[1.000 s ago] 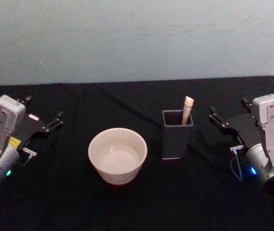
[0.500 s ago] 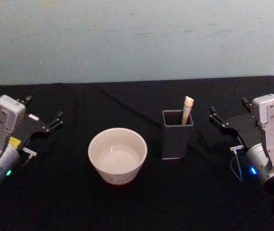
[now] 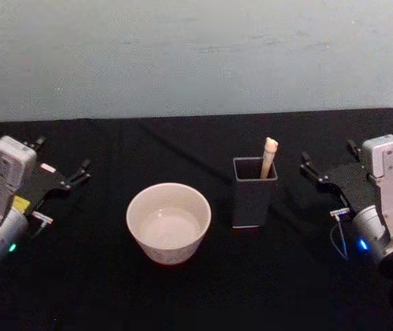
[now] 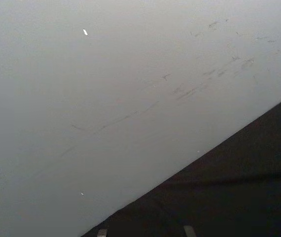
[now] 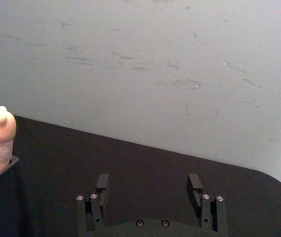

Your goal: Pick up the stirring spoon with one hand, stir inside the cup, then place it back in its original position.

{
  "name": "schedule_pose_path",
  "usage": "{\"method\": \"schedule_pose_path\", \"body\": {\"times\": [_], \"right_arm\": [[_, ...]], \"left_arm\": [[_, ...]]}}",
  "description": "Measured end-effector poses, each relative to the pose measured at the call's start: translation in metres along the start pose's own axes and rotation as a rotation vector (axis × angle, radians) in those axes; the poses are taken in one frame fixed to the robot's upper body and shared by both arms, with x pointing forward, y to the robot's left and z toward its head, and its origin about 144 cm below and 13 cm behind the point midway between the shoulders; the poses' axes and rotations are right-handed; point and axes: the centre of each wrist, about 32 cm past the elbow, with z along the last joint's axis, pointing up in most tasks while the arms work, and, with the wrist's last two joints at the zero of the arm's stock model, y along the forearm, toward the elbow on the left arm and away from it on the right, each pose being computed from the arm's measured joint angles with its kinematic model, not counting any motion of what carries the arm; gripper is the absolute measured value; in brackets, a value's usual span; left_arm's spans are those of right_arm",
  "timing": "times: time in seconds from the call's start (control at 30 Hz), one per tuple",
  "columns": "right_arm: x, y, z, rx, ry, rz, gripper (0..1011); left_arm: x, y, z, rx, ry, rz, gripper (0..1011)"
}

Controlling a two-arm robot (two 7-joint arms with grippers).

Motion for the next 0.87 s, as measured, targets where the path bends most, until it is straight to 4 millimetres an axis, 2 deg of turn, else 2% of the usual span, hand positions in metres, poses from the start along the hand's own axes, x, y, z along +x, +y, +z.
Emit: {"method": "schedule_pose_path", "body": {"times": [0.87], "right_arm": [[0.0,0.0,0.0,0.0,0.0,0.0,1003]], "left_arm": [[0.0,0.0,0.0,0.0,0.0,0.0,1001]]}}
